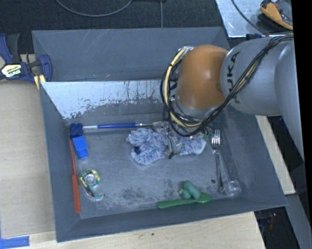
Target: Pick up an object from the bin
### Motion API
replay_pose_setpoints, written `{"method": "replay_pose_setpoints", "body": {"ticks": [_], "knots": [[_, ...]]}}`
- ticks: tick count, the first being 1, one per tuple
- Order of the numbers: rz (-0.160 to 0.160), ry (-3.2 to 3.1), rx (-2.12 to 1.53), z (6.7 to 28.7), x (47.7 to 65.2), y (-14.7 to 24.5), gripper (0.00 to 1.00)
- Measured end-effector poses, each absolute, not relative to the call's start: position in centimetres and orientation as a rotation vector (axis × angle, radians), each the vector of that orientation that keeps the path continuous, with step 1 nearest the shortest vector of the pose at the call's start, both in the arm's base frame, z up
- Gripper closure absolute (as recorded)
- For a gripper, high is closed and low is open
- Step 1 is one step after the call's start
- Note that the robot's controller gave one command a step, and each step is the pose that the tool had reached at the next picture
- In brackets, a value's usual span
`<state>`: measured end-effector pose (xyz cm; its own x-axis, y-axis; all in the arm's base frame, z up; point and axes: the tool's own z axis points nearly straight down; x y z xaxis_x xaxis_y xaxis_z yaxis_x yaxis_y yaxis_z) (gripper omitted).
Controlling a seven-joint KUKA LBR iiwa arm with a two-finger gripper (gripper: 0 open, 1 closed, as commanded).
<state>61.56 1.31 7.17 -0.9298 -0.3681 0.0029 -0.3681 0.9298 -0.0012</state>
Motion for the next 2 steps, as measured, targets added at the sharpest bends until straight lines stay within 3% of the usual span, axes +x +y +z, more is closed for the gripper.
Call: {"method": "replay_pose_setpoints", "body": {"ticks": [2], "knots": [[0.003,-3.084,0.589,8.12,61.43,1.31,1.00]]}}
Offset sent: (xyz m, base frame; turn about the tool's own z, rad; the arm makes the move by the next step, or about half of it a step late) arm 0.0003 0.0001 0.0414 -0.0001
